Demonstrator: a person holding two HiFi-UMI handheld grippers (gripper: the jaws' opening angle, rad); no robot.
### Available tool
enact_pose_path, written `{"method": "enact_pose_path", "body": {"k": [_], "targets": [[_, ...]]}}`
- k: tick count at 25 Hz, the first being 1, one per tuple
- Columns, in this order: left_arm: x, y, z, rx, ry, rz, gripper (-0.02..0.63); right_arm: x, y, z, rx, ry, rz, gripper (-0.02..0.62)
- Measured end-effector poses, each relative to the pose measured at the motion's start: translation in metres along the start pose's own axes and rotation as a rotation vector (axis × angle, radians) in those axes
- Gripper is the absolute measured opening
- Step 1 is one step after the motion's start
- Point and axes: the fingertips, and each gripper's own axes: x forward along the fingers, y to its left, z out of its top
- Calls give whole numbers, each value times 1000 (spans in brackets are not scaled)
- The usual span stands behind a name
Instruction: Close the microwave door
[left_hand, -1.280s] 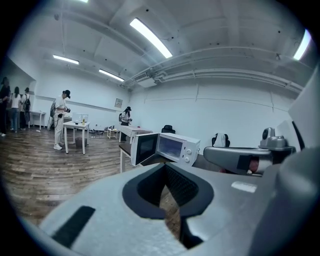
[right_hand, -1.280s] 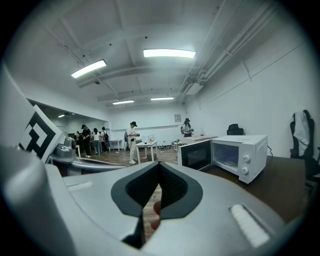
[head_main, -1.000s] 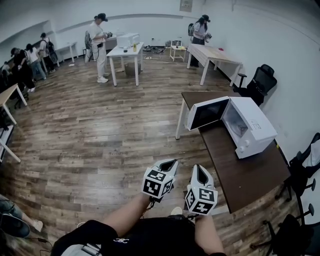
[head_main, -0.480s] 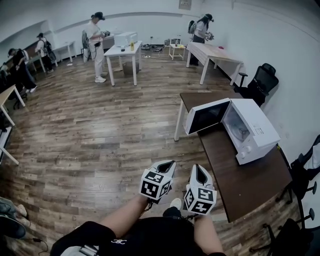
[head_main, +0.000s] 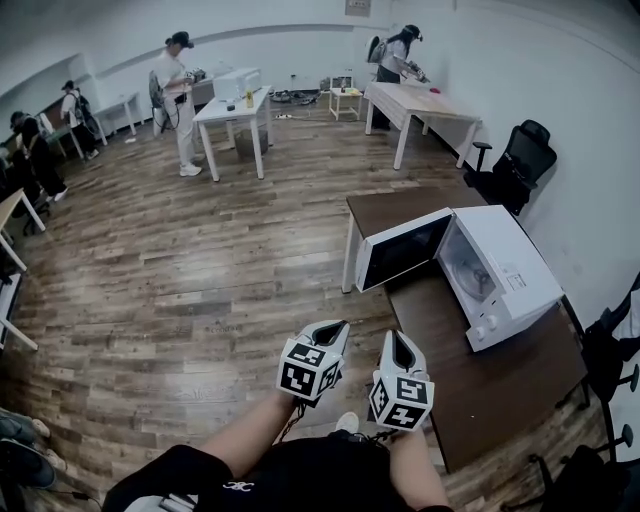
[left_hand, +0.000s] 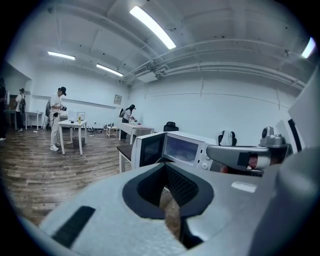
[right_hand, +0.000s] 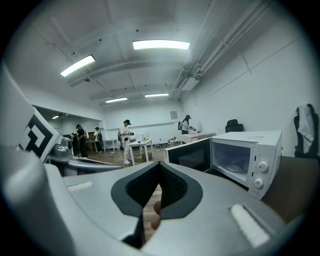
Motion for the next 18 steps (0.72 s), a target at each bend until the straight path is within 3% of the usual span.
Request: {"method": "enact_pose_path", "body": {"k": [10, 18], "targets": [[91, 23, 43, -1, 2, 22, 9, 84, -62, 32, 1, 1, 4, 5], [147, 52, 55, -22, 33, 76, 9, 140, -96, 39, 6, 25, 44, 5]]}}
